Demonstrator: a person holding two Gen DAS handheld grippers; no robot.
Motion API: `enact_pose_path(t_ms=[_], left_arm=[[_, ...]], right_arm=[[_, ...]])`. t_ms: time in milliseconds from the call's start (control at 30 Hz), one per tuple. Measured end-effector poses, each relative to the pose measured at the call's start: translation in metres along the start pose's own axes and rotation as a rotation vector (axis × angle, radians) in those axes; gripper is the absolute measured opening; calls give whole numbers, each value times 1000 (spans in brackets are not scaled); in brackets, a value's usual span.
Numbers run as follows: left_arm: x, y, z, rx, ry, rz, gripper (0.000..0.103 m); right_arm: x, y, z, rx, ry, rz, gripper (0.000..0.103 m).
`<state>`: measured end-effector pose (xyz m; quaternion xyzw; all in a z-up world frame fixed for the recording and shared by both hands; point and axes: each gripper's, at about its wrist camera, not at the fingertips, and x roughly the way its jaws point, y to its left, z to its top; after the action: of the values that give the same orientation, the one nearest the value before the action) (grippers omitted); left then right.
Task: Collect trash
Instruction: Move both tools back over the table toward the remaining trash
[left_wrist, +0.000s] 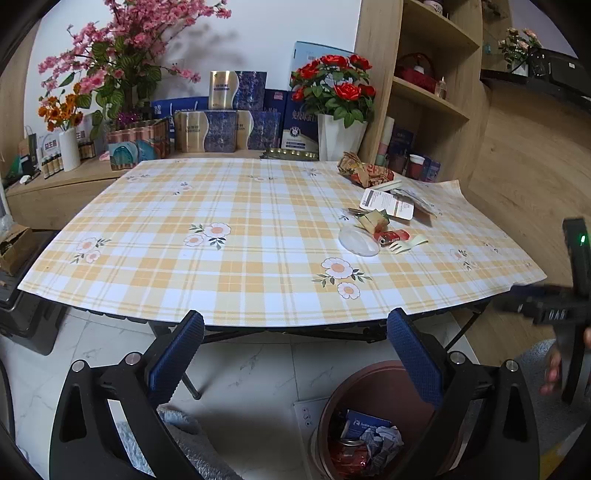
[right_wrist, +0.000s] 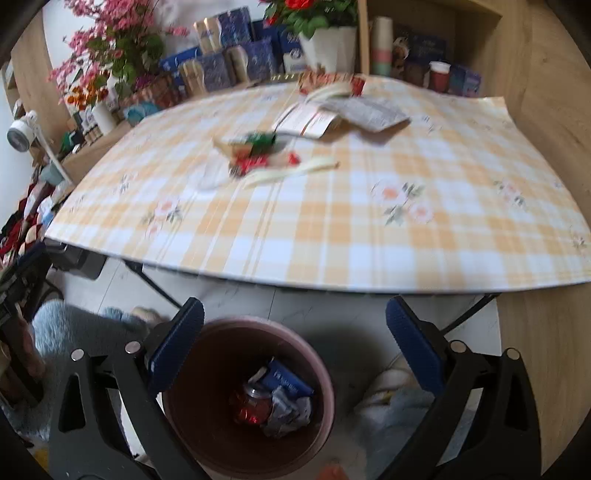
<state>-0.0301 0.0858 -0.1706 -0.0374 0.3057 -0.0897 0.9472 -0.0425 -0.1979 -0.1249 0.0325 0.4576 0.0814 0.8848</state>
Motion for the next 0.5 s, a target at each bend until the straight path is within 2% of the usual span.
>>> enact_pose_path(t_ms=[167,500], left_arm=[[3,2,14,-22,-15,-3,97],[12,3,70,-43,-78,-19,97]], right_arm=[[-14,-17,21,13,-49,-3,97],[-24,-46,58,23,-124,-48,97]])
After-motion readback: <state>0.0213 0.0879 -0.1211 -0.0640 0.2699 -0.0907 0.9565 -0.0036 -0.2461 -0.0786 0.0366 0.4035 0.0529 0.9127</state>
